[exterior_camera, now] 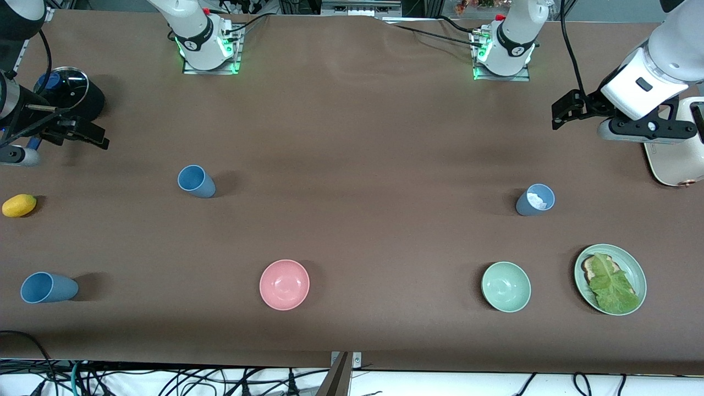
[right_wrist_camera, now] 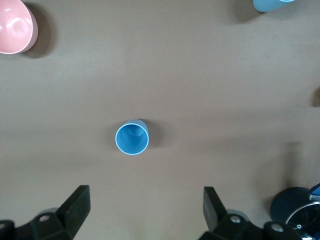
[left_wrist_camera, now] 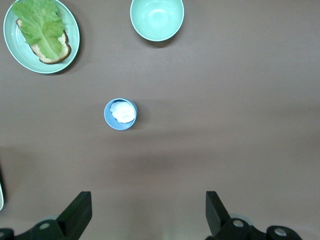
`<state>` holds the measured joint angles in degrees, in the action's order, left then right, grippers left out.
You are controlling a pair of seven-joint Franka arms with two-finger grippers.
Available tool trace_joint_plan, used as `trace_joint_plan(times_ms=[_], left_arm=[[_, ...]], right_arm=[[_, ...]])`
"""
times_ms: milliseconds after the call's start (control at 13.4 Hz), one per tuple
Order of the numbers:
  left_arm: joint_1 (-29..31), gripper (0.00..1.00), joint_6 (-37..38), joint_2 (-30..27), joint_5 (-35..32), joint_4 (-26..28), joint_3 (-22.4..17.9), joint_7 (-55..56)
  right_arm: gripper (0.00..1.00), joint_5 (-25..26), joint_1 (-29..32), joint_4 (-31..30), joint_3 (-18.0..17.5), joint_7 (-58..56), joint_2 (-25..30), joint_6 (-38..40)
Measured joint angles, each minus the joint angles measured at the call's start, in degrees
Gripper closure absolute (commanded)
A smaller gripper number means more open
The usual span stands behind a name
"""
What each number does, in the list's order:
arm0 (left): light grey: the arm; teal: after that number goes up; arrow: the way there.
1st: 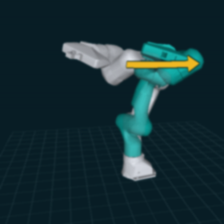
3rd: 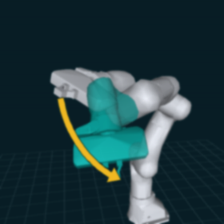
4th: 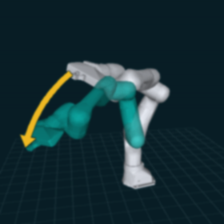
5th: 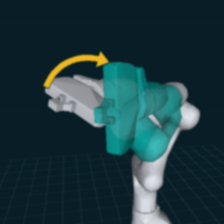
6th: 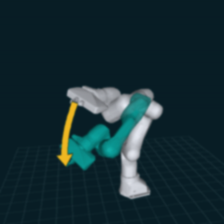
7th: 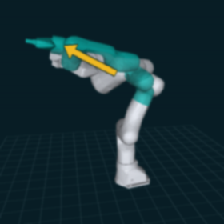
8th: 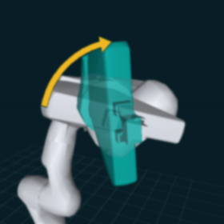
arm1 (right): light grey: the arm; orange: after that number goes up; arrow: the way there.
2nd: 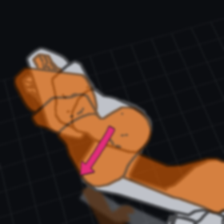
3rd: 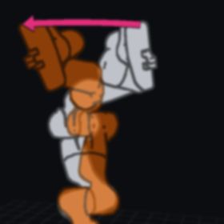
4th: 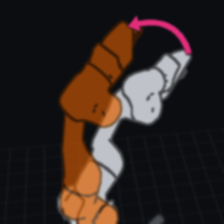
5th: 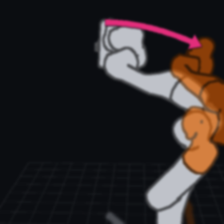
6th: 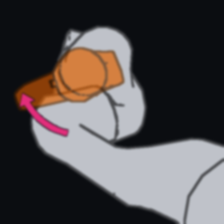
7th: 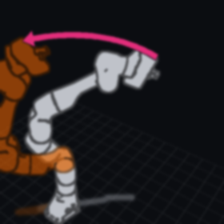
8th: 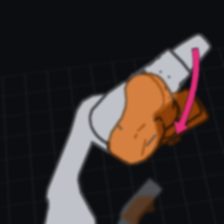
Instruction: Stack blue cups with both arms
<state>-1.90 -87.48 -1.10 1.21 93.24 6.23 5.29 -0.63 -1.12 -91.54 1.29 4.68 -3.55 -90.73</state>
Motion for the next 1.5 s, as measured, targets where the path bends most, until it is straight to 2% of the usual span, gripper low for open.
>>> trace_joint_plan(times_ms=[1273,1497], left_arm=[[0.7,0.0,0.2,0.5,0.0,0.0,-0.3,-0.1],[2.5,0.0,0.4,1.3,0.0,0.1,-0.4,-4.3]], right_arm=[[0.0,0.0,0.0,0.0,0.0,0.0,-0.1,0.0],[0.0,0.0,0.0,0.0,0.0,0.0,-0.1,0.0]])
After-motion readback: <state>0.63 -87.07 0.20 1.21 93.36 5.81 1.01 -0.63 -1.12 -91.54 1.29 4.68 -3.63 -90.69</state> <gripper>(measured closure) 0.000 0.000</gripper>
